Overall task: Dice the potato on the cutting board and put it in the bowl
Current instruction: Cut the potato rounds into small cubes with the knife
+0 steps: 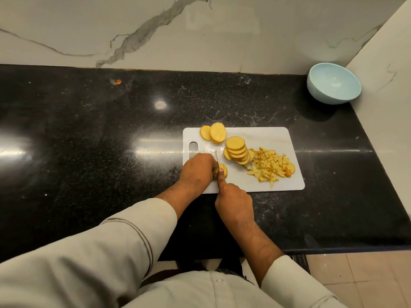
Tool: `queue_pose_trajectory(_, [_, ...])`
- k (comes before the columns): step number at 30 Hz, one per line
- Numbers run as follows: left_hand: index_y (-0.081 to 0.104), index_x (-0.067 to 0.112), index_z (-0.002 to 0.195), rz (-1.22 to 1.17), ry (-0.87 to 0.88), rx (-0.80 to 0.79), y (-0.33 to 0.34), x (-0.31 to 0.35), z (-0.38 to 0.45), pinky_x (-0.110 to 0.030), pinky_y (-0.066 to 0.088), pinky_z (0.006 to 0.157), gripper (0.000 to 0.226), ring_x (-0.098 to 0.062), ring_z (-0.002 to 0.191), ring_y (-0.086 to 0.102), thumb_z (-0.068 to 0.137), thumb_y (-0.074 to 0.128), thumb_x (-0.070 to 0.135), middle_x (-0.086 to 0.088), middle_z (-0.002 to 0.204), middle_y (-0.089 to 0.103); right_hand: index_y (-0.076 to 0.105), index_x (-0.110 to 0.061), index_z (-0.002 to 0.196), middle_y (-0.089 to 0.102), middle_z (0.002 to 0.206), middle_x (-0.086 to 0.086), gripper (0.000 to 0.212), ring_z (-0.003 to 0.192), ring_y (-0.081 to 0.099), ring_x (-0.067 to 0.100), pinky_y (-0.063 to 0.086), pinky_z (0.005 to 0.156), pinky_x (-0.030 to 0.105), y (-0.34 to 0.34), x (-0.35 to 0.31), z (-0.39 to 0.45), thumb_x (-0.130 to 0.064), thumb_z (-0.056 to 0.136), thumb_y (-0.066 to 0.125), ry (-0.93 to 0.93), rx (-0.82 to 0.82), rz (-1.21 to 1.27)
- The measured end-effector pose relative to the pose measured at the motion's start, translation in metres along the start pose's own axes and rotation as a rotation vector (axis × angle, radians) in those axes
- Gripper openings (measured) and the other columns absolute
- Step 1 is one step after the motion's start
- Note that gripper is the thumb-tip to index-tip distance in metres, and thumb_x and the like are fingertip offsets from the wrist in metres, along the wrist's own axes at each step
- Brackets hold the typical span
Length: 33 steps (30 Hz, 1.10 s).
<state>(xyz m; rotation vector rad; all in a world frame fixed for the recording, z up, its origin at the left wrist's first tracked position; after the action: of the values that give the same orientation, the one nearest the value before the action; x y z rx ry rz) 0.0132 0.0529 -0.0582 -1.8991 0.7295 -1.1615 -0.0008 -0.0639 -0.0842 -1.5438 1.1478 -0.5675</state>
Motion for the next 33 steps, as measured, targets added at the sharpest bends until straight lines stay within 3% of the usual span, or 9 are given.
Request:
queue_pose_trajectory(4, [0.069, 0.016, 0.081, 0.040, -0.010, 0.021, -0.002, 0.002, -0.002, -0.028, 0.041, 0.062, 0.007, -0.028, 0.073, 0.059, 0.083, 0.068, 0.022, 0.001, 0.069, 0.049, -0.004, -0.029, 0.153, 0.044, 0.079, 0.001, 0.074, 0.067, 0.048, 0.021, 0.035, 0.056, 0.034, 0.004, 0.005, -0.011, -0.018, 0.093, 0.038, 0.006, -0.038, -0.020])
queue_pose_trajectory(7, [0.065, 0.018, 0.077, 0.022, -0.017, 0.024, -0.002, 0.002, -0.001, -0.029, 0.040, 0.062, 0.005, -0.031, 0.081, 0.063, 0.082, 0.066, 0.018, 0.001, 0.068, 0.050, -0.006, -0.027, 0.153, 0.054, 0.089, 0.004, 0.075, 0.074, 0.057, 0.023, 0.037, 0.058, 0.034, 0.009, 0.009, -0.029, -0.017, 0.093, 0.039, 0.014, -0.043, 0.000])
queue_pose_trajectory(10, [0.070, 0.020, 0.108, -0.008, -0.033, 0.026, 0.000, -0.001, 0.001, -0.029, 0.040, 0.069, 0.023, -0.031, 0.095, 0.062, 0.085, 0.066, 0.018, -0.007, 0.100, 0.066, -0.006, -0.027, 0.153, 0.047, 0.085, 0.000, 0.072, 0.069, 0.052, 0.020, 0.037, 0.058, 0.033, 0.012, 0.015, -0.051, -0.018, 0.096, 0.037, 0.009, -0.068, -0.003])
queue_pose_trajectory(12, [0.068, 0.022, 0.115, -0.033, -0.024, 0.035, 0.002, -0.003, 0.001, -0.028, 0.039, 0.071, 0.030, -0.030, 0.098, 0.062, 0.085, 0.069, 0.021, -0.007, 0.108, 0.066, -0.008, -0.027, 0.153, 0.050, 0.088, 0.000, 0.070, 0.072, 0.054, 0.019, 0.038, 0.060, 0.033, 0.016, 0.019, -0.069, -0.019, 0.098, 0.035, 0.003, -0.094, -0.003])
queue_pose_trajectory(15, [0.071, 0.020, 0.108, -0.056, -0.030, 0.048, 0.003, -0.005, -0.002, -0.027, 0.038, 0.068, 0.022, -0.028, 0.091, 0.062, 0.087, 0.068, 0.023, -0.006, 0.099, 0.067, -0.008, -0.030, 0.152, 0.057, 0.096, 0.000, 0.067, 0.079, 0.060, 0.018, 0.042, 0.064, 0.031, 0.012, 0.026, -0.090, -0.022, 0.100, 0.034, -0.003, -0.095, -0.012])
queue_pose_trajectory(20, [0.069, 0.016, 0.075, -0.064, -0.056, 0.062, 0.001, -0.008, -0.009, -0.026, 0.036, 0.061, 0.013, -0.021, 0.067, 0.052, 0.085, 0.069, 0.024, 0.005, 0.062, 0.050, 0.004, -0.033, 0.153, 0.048, 0.076, -0.004, 0.064, 0.068, 0.056, 0.016, 0.050, 0.063, 0.033, -0.021, 0.026, -0.076, -0.023, 0.099, 0.036, 0.060, 0.072, 0.076])
queue_pose_trajectory(27, [0.075, 0.017, 0.082, -0.131, -0.016, 0.062, -0.001, -0.008, -0.012, -0.027, 0.043, 0.063, 0.009, -0.024, 0.077, 0.063, 0.082, 0.071, 0.025, -0.001, 0.074, 0.067, 0.006, -0.031, 0.153, 0.043, 0.076, -0.002, 0.066, 0.070, 0.058, 0.024, 0.040, 0.055, 0.035, -0.015, 0.002, -0.034, -0.020, 0.096, 0.038, 0.028, 0.059, 0.073])
queue_pose_trajectory(30, [0.077, 0.016, 0.094, -0.302, -0.075, 0.051, -0.009, -0.020, -0.007, -0.030, 0.052, 0.074, 0.015, -0.020, 0.083, 0.066, 0.080, 0.075, 0.021, -0.003, 0.085, 0.073, 0.005, -0.029, 0.153, 0.040, 0.074, -0.002, 0.069, 0.060, 0.044, 0.018, 0.033, 0.051, 0.032, -0.010, -0.001, -0.032, -0.018, 0.095, 0.040, 0.032, 0.063, 0.054])
queue_pose_trajectory(33, [0.078, 0.014, 0.089, -0.407, -0.147, 0.043, -0.013, -0.023, -0.007, -0.030, 0.057, 0.072, 0.011, -0.019, 0.068, 0.068, 0.079, 0.075, 0.015, -0.003, 0.081, 0.074, 0.002, -0.028, 0.154, 0.044, 0.079, 0.001, 0.071, 0.062, 0.046, 0.018, 0.035, 0.053, 0.032, -0.006, -0.001, -0.031, -0.016, 0.094, 0.040, 0.028, 0.061, 0.066])
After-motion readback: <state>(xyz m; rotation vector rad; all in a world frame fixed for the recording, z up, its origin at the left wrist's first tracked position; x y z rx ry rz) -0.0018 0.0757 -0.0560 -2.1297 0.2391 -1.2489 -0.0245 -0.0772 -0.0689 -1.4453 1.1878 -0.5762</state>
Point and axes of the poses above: each hand's wrist, its own z-axis towards the middle knuckle, its own y-axis out of the palm, x = y × z, the point moved 8 cm from there along z, towards the middle knuckle
